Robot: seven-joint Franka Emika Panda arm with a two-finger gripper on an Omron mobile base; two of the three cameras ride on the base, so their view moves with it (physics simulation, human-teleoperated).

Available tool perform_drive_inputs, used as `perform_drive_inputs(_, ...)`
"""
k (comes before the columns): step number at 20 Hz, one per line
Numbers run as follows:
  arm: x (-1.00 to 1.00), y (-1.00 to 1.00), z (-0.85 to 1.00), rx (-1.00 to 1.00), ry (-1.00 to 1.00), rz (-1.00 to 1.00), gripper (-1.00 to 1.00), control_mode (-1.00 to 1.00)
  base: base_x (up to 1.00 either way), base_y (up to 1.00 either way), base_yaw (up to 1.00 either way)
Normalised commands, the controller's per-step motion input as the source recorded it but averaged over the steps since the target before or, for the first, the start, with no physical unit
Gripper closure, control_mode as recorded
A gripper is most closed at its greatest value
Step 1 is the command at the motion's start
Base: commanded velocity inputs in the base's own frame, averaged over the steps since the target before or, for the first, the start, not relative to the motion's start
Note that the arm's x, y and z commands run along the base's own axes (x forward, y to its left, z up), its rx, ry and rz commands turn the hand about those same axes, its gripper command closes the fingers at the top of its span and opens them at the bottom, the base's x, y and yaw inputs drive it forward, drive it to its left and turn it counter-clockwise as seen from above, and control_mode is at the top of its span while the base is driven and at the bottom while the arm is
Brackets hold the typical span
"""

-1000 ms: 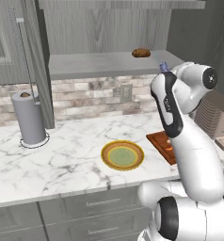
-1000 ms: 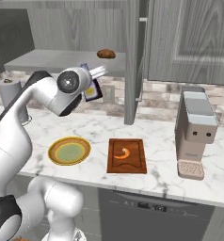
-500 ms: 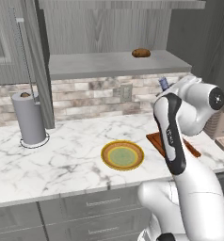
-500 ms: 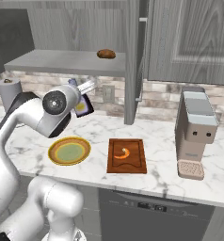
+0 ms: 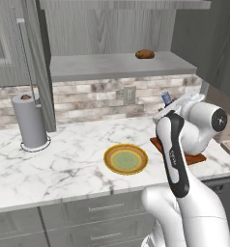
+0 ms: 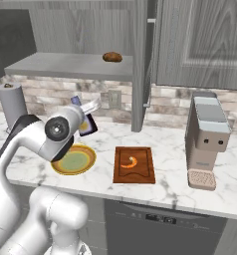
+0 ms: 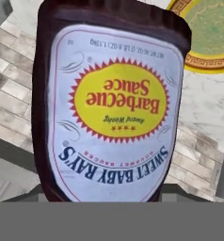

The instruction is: Pick the shrimp from the plate and place it on the cutting board. Then pick the condiment bottle from the cabinet and place it next to the cutting board.

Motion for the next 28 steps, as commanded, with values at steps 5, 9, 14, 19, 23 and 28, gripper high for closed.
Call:
perform_drive_inputs(5, 0.00, 0.00, -0.43, 0.06, -0.01, 0.00, 1.00, -1.00, 0.00, 0.00, 0.00)
perform_drive_inputs(9, 0.00, 0.00, -0.38, 0.03, -0.01, 0.00, 1.00, -1.00, 0.00, 0.00, 0.00)
perform_drive_inputs(14, 0.00, -0.01, -0.14, 0.00, 0.00, 0.00, 1.00, -1.00, 0.00, 0.00, 0.00)
perform_drive_inputs(19, 0.00, -0.14, 0.00, 0.00, 0.00, 0.00, 1.00, -1.00, 0.00, 0.00, 0.00)
perform_drive_inputs(23, 0.00, -0.12, 0.05, 0.00, 0.02, 0.00, 1.00, -1.00, 0.00, 0.00, 0.00)
perform_drive_inputs(28, 0.00, -0.22, 0.01, 0.00, 0.01, 0.00, 1.00, -1.00, 0.00, 0.00, 0.00)
